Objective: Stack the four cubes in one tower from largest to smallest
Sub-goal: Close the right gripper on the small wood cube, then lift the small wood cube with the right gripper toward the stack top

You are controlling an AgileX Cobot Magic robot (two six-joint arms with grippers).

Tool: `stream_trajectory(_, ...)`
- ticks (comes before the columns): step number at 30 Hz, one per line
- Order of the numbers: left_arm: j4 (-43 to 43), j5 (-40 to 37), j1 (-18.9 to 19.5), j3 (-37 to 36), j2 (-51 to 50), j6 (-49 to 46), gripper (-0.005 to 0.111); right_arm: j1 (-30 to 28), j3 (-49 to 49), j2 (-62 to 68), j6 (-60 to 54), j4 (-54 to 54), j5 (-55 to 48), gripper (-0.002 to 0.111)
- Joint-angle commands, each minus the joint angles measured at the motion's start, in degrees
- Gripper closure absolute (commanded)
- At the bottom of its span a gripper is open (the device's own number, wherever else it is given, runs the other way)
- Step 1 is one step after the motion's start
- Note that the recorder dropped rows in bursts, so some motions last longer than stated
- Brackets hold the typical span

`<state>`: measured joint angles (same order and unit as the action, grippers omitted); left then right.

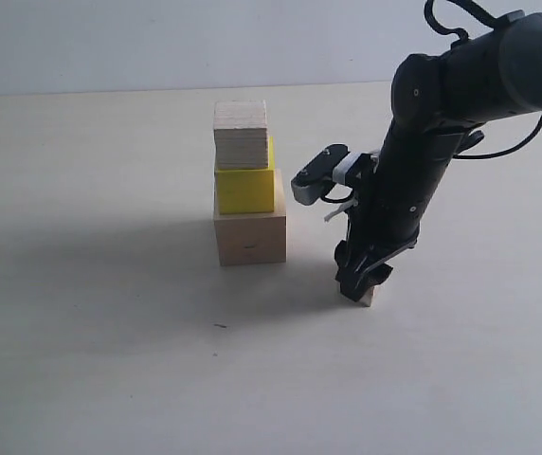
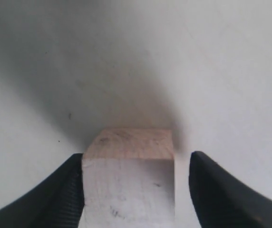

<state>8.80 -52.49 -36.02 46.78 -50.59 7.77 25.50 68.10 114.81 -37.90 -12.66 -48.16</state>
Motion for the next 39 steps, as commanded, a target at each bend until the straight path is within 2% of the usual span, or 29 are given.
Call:
stream_trajectory(1,-0.1,0.7,0.1,-0.1,-0.1,-0.2,0.107,-0.2,0.3,-0.1,-0.5,-0.4,0.9,0.049)
stream_trajectory(4,-0.1,0.7,0.1,-0.1,-0.1,-0.2,0.107,-0.2,0.3,-0.1,-0.5,-0.3,1.1,0.050)
stream_trajectory(11,-0.1,0.7,0.1,-0.1,-0.1,-0.2,0.107,-0.2,0.3,-0.1,-0.6,0.0,1.1,0.067)
stream_trajectory(14,-0.1,0.7,0.1,-0.1,-0.1,-0.3,0.107,-0.2,0.3,-0.1,-0.6,0.3,0.2,0.081)
stream_trajectory(18,-0.1,0.7,0.1,-0.1,-0.1,-0.3,0.107,-0.2,0.3,-1.1,-0.5,2.7,-2.2,0.107)
stream_trajectory(24,-0.1,0.7,0.1,-0.1,-0.1,-0.3,0.107,-0.5,0.3,-6.7,0.1,7.3,-1.7,0.108)
stream_trajectory(29,-0.1,0.7,0.1,-0.1,-0.1,-0.3,0.107,-4.8,0.3,-13.2,-1.7,3.9,5.4,0.108)
stream_trajectory(32,-0.1,0.6,0.1,-0.1,-0.1,-0.3,0.107,-9.4,0.3,-16.6,-8.8,-3.8,9.4,0.108)
stream_trajectory(36,-0.1,0.6,0.1,-0.1,-0.1,-0.3,0.107,-16.6,0.3,-18.1,-31.9,-28.7,9.2,0.108)
stream_trajectory(39,-0.2,0.5,0.1,-0.1,-0.1,-0.3,0.107,-21.0,0.3,-17.1,-50.8,-49.5,2.3,0.108)
